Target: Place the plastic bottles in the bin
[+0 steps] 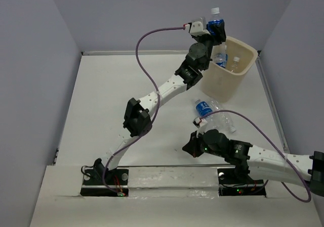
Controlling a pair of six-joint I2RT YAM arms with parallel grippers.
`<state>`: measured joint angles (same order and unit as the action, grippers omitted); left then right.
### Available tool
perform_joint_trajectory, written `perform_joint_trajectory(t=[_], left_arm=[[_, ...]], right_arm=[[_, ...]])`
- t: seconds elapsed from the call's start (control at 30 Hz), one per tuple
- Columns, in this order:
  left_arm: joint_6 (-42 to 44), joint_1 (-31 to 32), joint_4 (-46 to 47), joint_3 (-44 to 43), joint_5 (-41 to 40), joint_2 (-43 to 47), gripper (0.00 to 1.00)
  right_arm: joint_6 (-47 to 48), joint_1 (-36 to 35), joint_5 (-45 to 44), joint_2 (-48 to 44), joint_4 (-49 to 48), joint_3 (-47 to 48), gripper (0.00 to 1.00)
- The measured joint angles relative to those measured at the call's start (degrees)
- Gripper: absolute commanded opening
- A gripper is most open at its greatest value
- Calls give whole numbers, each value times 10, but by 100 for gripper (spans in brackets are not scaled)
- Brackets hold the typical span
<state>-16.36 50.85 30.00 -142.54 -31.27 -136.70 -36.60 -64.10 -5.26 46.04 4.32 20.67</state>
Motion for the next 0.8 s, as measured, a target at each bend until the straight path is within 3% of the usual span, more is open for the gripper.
perform_joint_trajectory(t=[0.27,0.47,0.53,0.6,0.8], left_arm=[[23,6,101,-19,44,-72,49],[24,5,149,-26,67,-94,72],[25,5,158,-26,73,-97,82],[27,5,163,-26,78,-98,99],[27,5,180,-15,97,-100,99]], right_arm=[[-18,-31,-21,14,-7,-1,0],[-28,-49,-35,44,-22,-1,0],[-31,-55,-43,53,-25,-1,0],[-35,-61,-49,57,-27,-1,0],[-47,-72,-72,57,-29,-1,0]])
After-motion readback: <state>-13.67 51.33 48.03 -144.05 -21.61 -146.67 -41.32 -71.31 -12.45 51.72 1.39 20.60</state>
